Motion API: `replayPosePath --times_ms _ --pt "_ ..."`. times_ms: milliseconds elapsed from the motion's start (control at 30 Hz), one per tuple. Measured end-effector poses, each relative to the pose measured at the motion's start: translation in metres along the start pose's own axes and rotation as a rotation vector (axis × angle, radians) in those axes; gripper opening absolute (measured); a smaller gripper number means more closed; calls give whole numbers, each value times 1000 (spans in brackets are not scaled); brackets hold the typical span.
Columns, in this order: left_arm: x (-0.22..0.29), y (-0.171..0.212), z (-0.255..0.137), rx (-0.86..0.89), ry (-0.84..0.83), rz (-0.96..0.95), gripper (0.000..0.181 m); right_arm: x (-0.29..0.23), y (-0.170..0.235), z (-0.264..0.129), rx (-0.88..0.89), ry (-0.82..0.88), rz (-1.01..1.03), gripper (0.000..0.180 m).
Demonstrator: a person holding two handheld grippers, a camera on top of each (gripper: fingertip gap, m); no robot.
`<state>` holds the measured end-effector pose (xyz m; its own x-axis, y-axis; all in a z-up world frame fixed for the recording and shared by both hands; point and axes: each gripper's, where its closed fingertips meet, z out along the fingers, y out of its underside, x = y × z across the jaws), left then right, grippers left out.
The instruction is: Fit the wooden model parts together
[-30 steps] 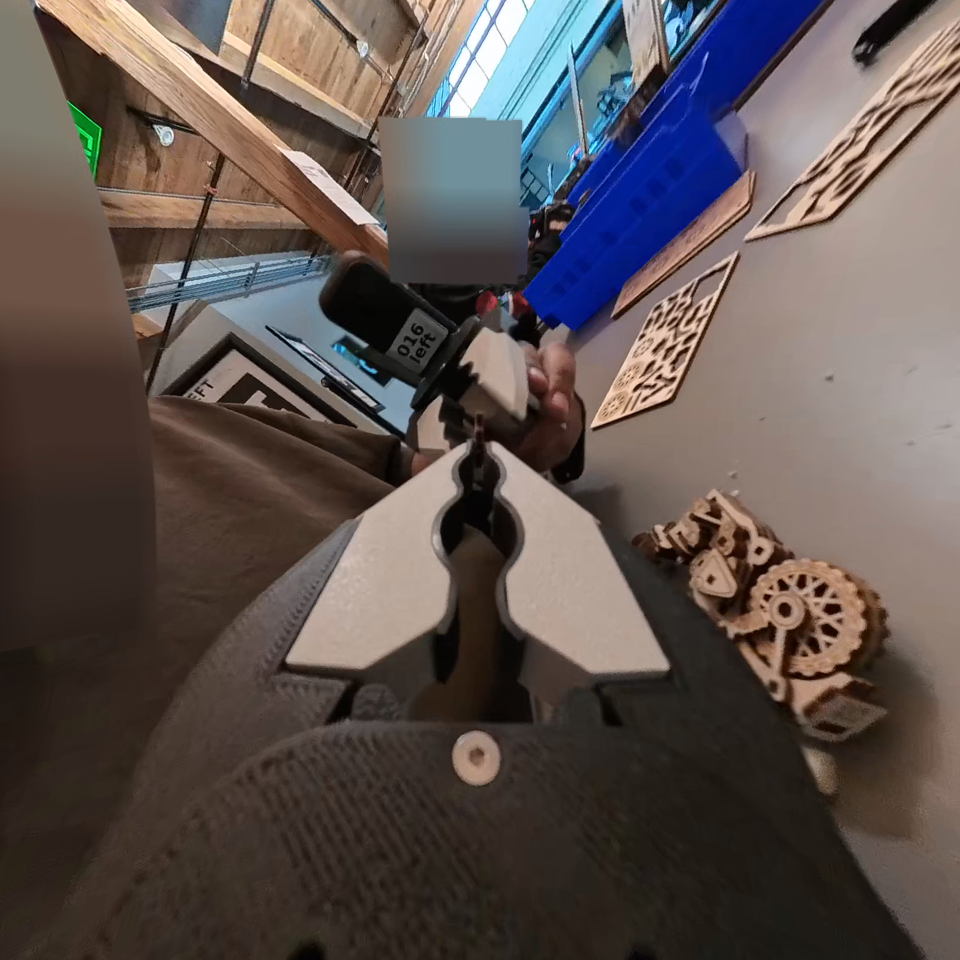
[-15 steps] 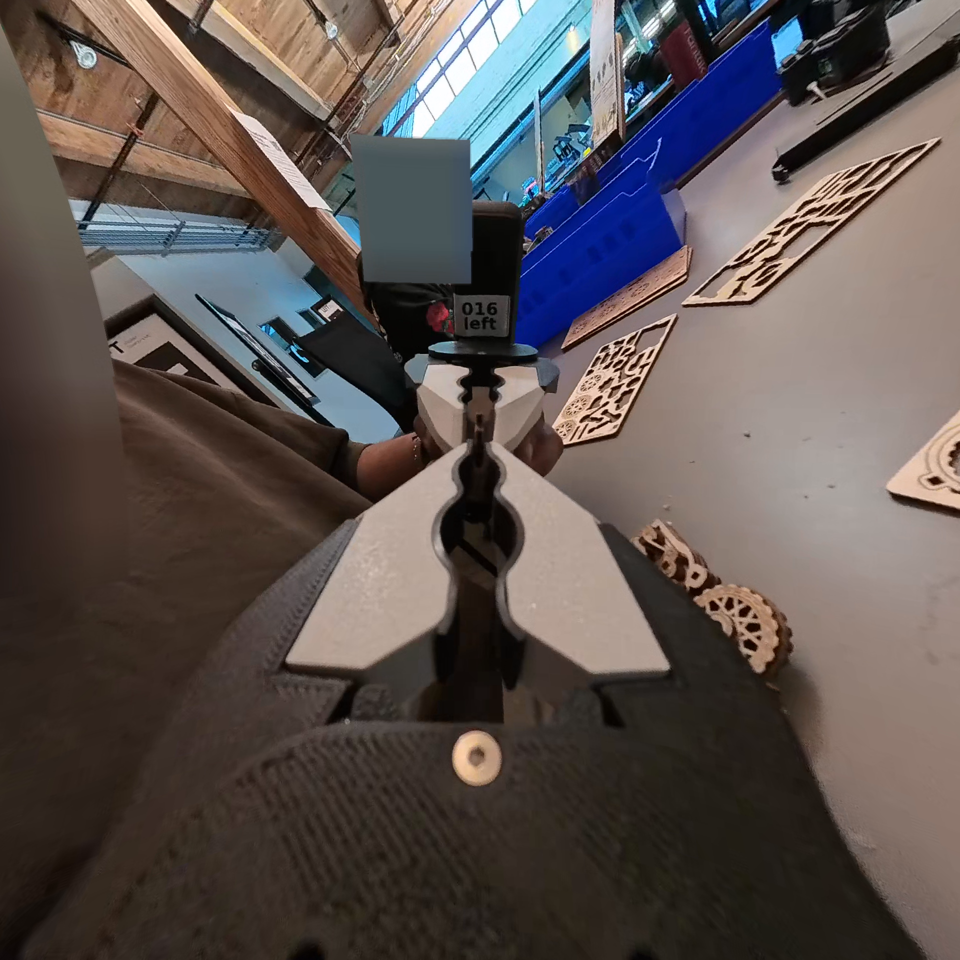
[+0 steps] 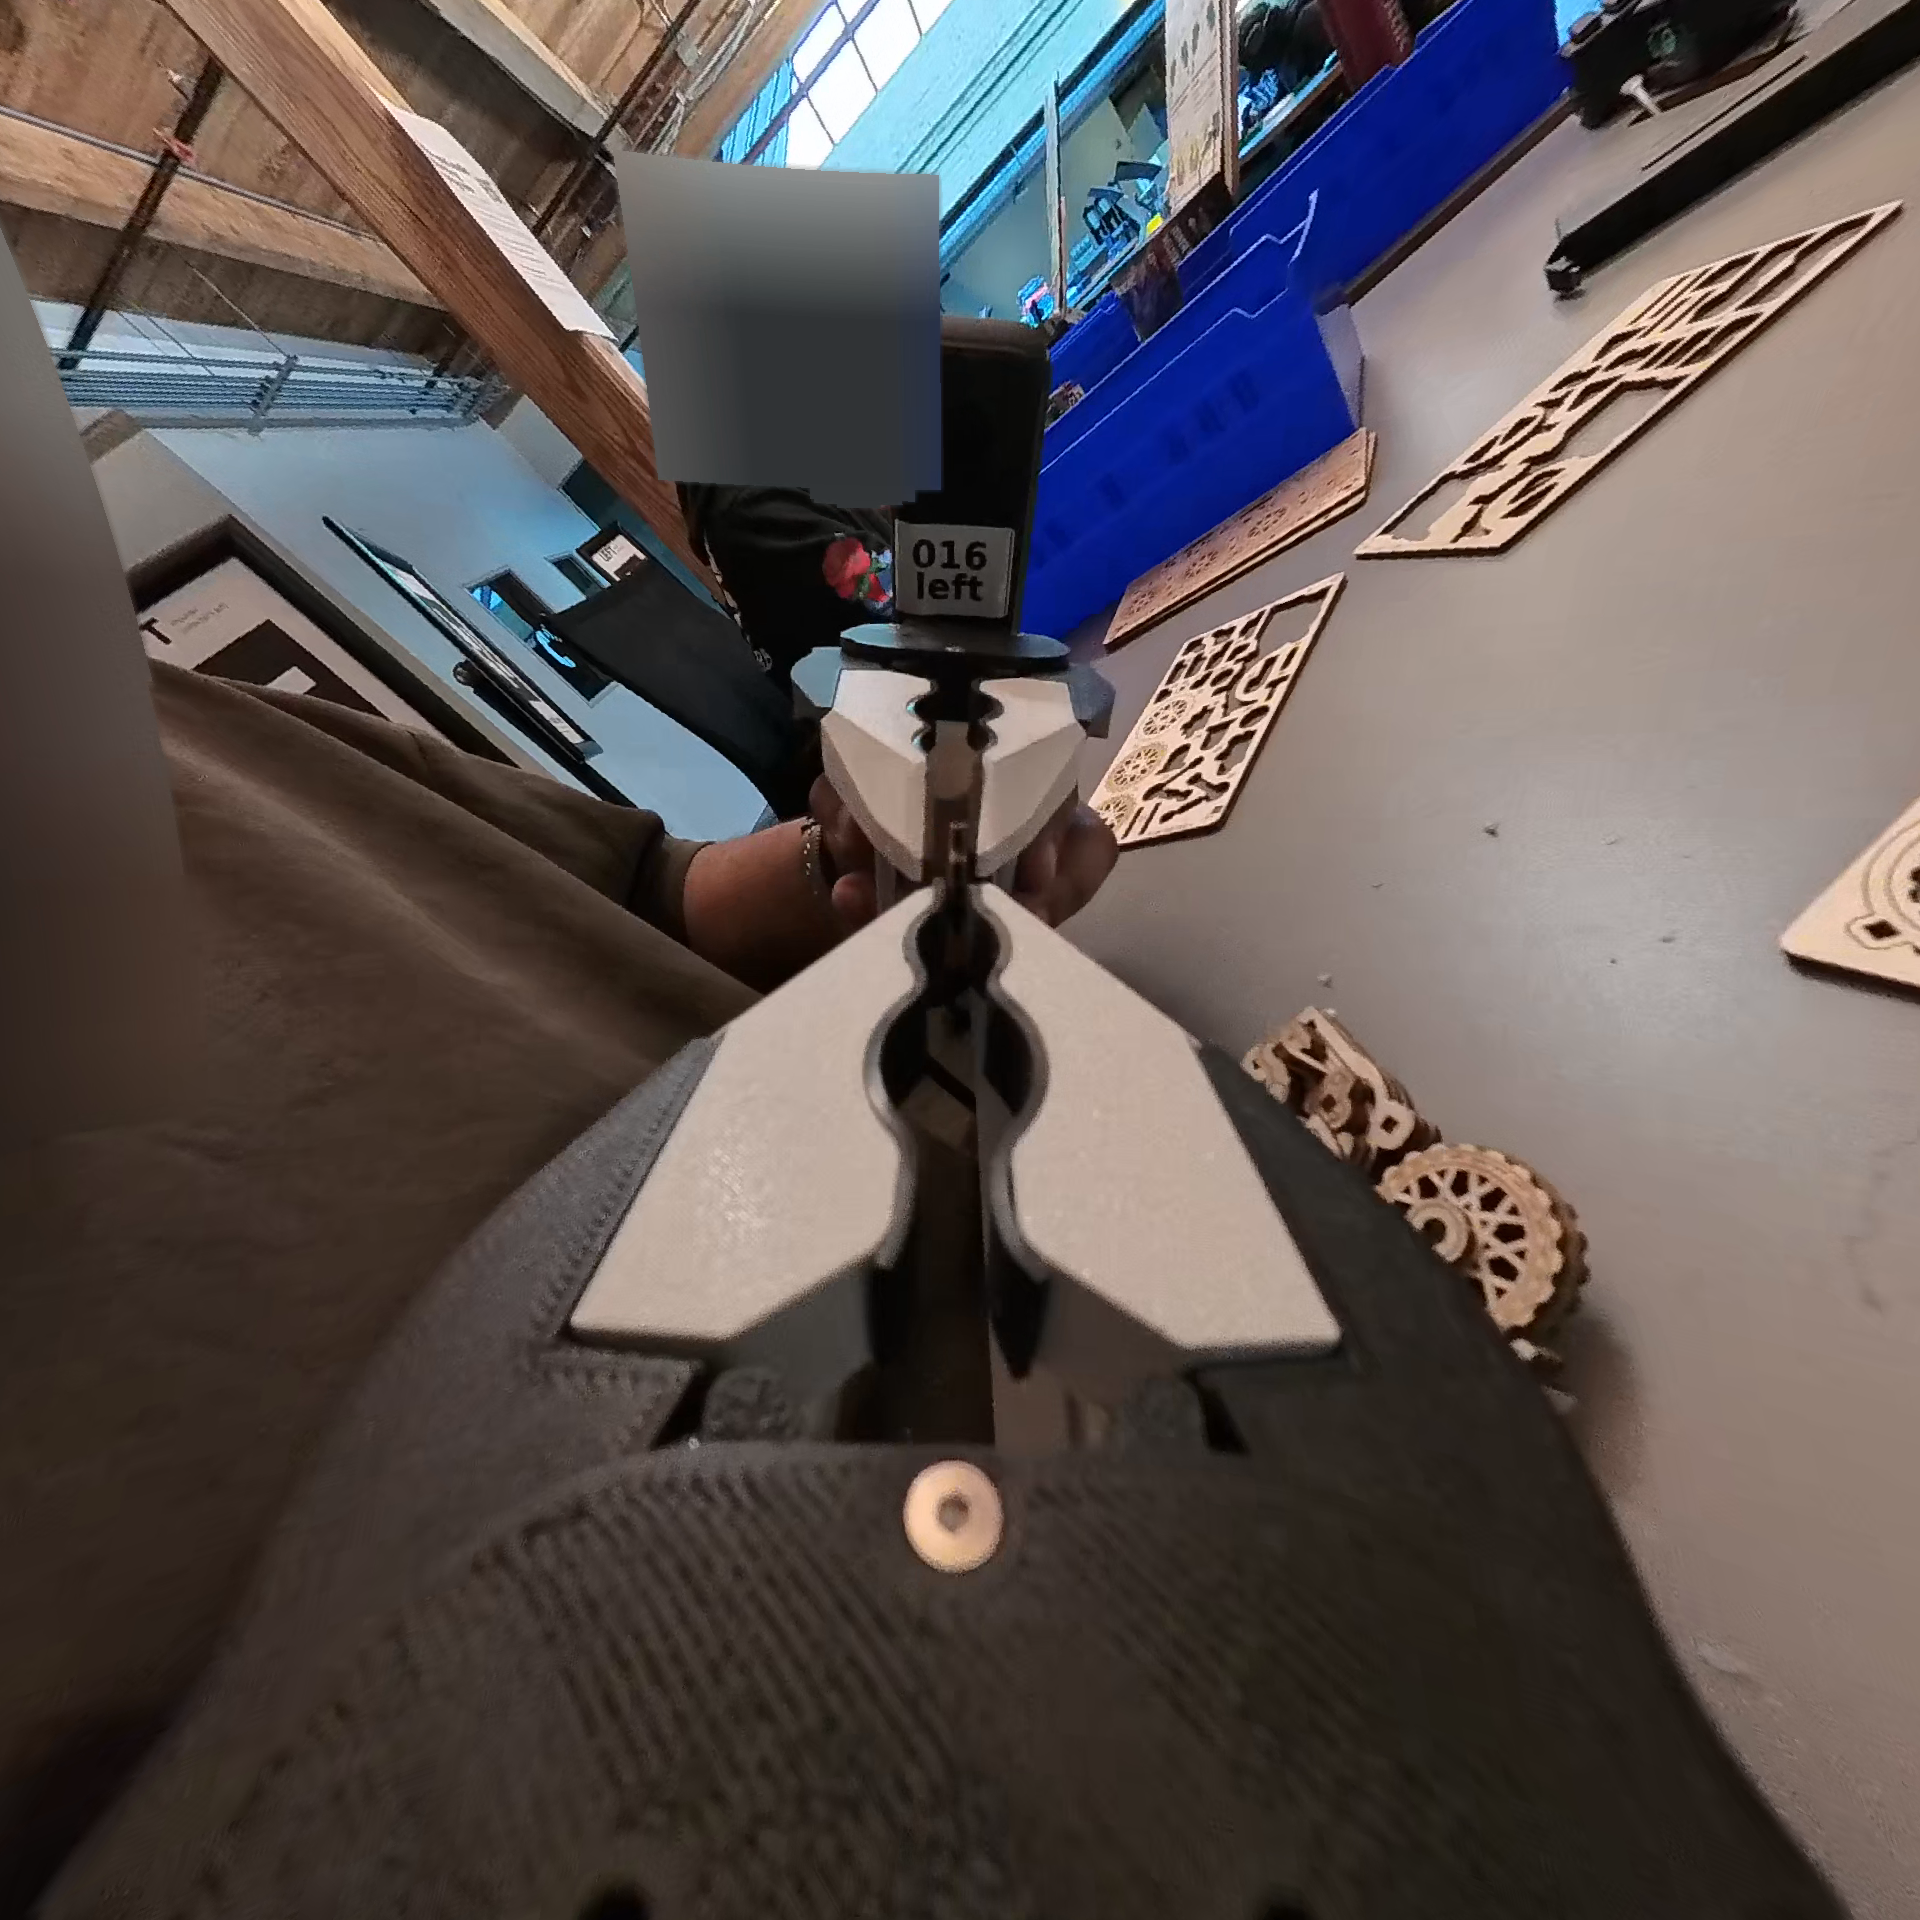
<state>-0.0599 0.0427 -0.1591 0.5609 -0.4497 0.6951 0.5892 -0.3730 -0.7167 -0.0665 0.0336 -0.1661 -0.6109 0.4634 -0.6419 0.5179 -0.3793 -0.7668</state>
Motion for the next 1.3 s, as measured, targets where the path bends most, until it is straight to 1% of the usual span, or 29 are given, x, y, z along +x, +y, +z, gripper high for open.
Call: replayPosePath --times_ms 200,600,700,933,1300 --pt "-3 0 -3 -8 -15 2 1 1 3 0 -17 8 8 0" --pt "-5 7 -3 -57 -23 -5 2 2 6 1 -31 12 17 0" --pt "-5 5 -3 -45 -29 6 0 3 4 0 -26 13 20 0" --pt "-5 4 -3 -39 -15 -19 2 3 7 1 -43 21 13 0" --pt "-7 6 -2 -55 -34 8 0 5 9 1 -54 32 11 1"
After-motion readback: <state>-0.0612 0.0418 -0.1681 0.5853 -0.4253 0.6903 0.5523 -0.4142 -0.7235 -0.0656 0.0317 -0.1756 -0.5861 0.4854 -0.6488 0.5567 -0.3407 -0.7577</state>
